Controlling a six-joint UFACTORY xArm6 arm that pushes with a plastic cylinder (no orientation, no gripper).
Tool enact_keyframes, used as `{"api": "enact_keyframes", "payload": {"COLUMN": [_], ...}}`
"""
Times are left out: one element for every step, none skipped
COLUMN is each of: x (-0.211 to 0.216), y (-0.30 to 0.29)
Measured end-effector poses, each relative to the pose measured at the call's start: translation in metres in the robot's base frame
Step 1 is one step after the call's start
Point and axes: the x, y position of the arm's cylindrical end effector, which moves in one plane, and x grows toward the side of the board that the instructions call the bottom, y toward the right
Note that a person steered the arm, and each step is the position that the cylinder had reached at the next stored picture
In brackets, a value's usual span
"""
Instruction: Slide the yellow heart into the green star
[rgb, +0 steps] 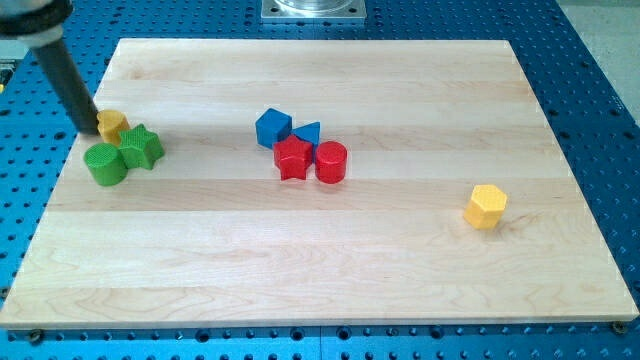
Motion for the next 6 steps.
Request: {"api": "enact_keyframes", "payload": {"x": [-0.024,0.009,0.036,-0.009,-0.035,-0.05], "y": [0.014,0.008,0.03,0.033,0.092,0.204]}}
